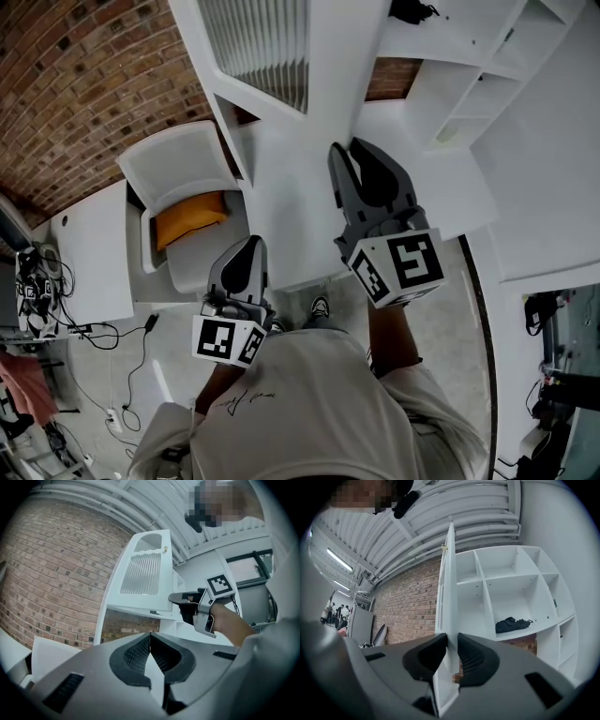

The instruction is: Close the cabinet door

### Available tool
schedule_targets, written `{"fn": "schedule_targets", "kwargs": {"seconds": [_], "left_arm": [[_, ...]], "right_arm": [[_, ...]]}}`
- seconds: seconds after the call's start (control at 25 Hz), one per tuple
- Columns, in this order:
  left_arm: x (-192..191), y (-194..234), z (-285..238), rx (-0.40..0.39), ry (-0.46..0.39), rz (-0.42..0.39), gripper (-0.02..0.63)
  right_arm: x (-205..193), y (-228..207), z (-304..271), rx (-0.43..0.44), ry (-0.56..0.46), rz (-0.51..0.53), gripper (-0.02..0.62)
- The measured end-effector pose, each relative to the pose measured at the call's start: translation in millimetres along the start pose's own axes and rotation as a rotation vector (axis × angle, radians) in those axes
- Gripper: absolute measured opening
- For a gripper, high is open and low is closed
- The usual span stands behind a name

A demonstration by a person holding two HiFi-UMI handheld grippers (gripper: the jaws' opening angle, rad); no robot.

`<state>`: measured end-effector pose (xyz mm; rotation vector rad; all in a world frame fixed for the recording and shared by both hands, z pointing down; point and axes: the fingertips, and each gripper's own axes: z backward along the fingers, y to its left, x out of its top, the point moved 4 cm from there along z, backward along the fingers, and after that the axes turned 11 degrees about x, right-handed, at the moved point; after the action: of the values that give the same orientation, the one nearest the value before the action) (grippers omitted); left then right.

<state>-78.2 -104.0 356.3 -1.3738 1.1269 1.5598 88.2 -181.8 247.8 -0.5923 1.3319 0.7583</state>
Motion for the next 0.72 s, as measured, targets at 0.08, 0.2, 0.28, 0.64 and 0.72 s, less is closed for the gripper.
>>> {"fn": "schedule_targets", "kwargs": {"seconds": [0.08,0.2,0.28,0.64,0.72], "left_arm": [[-0.1,-0.7,-2.8,0.0,-0.002,0.0,0.016],[-0.2,-2.7,-6.9,0.005,-0.005,0.003,0.015],[0.1,-4.0,-10.5,0.008,-0.005,0.006,0.015],[-0.8,-7.1,-24.8,0.009,-0.004,0.004,0.015],[-1.3,-7.6,-28.1,0.009,-0.004,0.003,0.015]], "right_arm": [[-0.4,-3.9,-0.8,-0.005,-0.005,-0.006,0.081],[-0.9,-12.7,-1.1,-0.015,-0.003,-0.021,0.083],[-1.3,-18.5,-1.2,-0.025,-0.002,-0.025,0.086],[-2.8,-40.4,-5.9,-0.05,-0.005,-0.034,0.091],[-3.3,-44.9,-7.0,-0.054,-0.006,-0.032,0.092]]}}
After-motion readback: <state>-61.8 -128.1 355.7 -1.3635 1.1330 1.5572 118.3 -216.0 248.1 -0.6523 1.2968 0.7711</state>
